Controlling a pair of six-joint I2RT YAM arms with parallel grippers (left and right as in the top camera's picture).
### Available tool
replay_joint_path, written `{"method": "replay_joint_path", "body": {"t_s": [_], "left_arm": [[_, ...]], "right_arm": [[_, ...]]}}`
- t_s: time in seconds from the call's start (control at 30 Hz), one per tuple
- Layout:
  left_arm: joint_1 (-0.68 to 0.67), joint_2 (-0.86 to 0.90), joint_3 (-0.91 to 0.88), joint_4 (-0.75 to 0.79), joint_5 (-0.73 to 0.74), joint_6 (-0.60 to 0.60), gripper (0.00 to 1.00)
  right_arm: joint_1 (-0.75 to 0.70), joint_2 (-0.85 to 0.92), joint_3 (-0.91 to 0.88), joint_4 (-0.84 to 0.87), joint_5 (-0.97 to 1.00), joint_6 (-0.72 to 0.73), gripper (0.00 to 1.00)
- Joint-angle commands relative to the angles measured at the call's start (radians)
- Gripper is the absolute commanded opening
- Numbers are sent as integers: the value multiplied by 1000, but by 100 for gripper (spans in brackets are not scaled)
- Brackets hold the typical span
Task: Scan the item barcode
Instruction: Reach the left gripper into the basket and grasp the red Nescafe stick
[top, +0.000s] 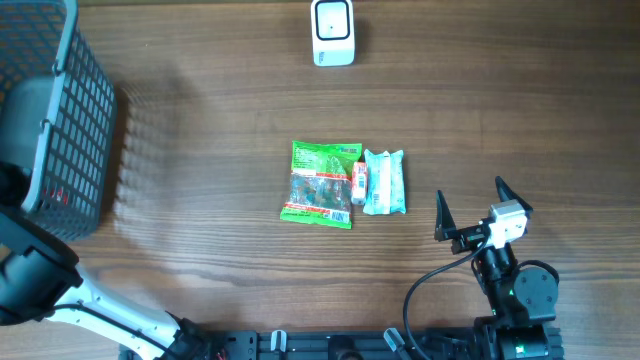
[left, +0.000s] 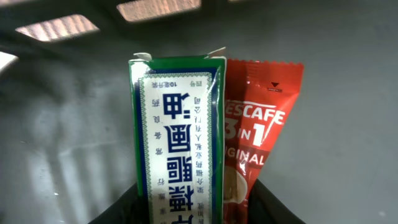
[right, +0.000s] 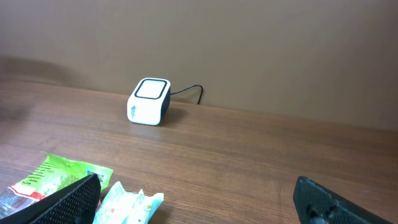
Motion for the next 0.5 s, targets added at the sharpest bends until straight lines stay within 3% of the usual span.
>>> {"method": "replay_joint_path", "body": {"t_s": [0.0, 0.27, 0.37, 0.47], "left_arm": [[-2, -27, -42, -15, 113, -10, 34], [-11, -391, 19, -7, 120, -11, 36], [-41, -564, 34, -4, 125, -74, 36], [-109, -698, 34, -26, 210, -90, 36]], "right_arm": [[1, -5, -1, 3, 3, -14, 100], [1, -5, -1, 3, 3, -13, 100], [1, -5, -1, 3, 3, -14, 100], [1, -5, -1, 3, 3, -13, 100]]}}
